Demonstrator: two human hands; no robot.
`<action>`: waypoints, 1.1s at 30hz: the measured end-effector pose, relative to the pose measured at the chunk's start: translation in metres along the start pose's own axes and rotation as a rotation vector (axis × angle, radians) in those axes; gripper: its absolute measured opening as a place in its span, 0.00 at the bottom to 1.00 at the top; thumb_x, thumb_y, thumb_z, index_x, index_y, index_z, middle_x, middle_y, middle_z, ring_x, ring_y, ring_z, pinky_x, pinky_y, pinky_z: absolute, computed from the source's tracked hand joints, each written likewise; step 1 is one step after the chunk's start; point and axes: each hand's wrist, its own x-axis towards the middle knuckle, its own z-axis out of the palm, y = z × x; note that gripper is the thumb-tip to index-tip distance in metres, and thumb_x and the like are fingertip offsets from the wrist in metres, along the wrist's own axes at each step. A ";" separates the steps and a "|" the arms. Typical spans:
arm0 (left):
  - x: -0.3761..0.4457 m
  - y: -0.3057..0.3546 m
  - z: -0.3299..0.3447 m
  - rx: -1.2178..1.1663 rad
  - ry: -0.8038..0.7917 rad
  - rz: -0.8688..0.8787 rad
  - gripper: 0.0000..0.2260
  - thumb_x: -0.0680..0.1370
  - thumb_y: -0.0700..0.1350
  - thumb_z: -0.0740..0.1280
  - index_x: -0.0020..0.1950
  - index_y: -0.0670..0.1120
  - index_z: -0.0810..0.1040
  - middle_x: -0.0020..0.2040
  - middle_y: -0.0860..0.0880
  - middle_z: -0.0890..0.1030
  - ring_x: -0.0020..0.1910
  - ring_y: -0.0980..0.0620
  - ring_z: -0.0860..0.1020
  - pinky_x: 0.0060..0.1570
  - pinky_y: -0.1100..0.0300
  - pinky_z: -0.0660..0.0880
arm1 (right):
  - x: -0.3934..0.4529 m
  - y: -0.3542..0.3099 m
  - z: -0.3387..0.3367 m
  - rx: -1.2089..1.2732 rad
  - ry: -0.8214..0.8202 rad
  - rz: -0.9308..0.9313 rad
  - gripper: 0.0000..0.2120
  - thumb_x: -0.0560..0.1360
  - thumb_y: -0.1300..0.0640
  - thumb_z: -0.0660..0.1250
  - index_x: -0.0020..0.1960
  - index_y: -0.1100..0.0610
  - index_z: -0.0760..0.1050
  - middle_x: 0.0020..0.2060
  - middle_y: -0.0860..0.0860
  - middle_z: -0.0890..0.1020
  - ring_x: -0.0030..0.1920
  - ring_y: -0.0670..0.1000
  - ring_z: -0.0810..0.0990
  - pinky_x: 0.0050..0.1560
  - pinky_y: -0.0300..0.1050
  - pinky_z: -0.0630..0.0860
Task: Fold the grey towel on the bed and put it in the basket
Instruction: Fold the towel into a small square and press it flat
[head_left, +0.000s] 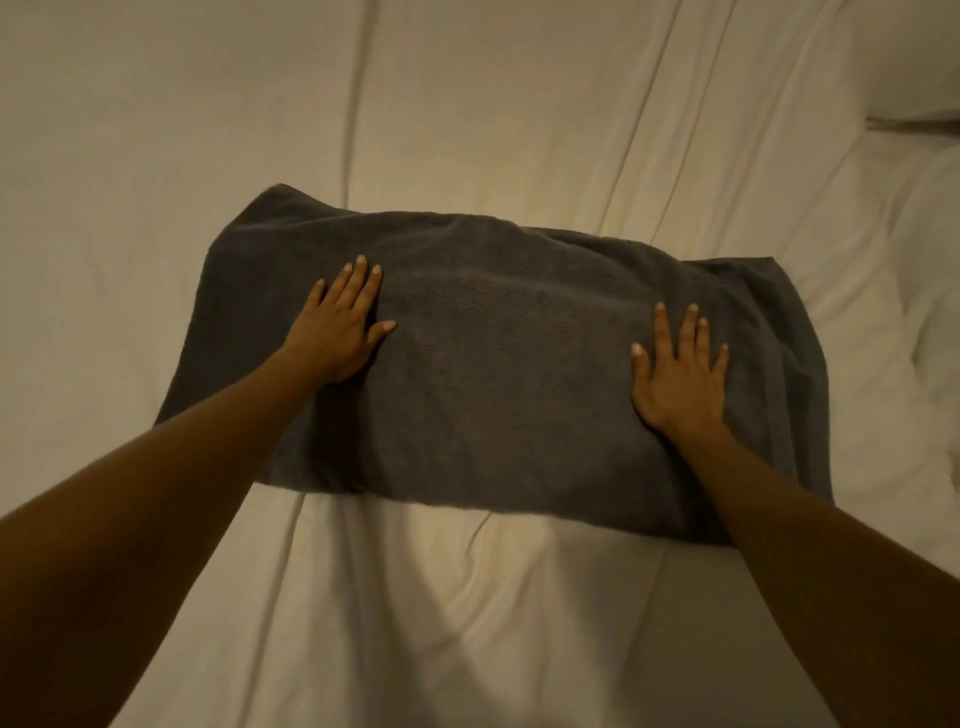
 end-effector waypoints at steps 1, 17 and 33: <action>-0.011 -0.001 0.004 -0.012 0.017 0.005 0.32 0.81 0.59 0.48 0.78 0.45 0.40 0.79 0.44 0.42 0.78 0.47 0.43 0.76 0.48 0.43 | -0.009 0.000 0.003 0.008 0.016 0.003 0.30 0.80 0.40 0.43 0.77 0.49 0.39 0.77 0.57 0.44 0.77 0.57 0.44 0.74 0.59 0.40; -0.076 -0.108 0.001 0.073 0.081 -0.006 0.27 0.82 0.54 0.49 0.78 0.44 0.48 0.79 0.44 0.48 0.79 0.47 0.48 0.76 0.49 0.47 | -0.139 -0.130 0.038 0.065 -0.062 -0.142 0.32 0.76 0.42 0.34 0.77 0.51 0.45 0.77 0.56 0.50 0.77 0.56 0.48 0.74 0.57 0.44; -0.053 -0.216 -0.020 0.330 0.103 0.401 0.38 0.77 0.34 0.59 0.75 0.47 0.35 0.76 0.46 0.38 0.77 0.48 0.44 0.75 0.52 0.46 | -0.185 -0.378 0.083 -0.023 -0.124 -0.480 0.32 0.76 0.39 0.49 0.74 0.55 0.55 0.74 0.56 0.64 0.73 0.55 0.62 0.71 0.60 0.54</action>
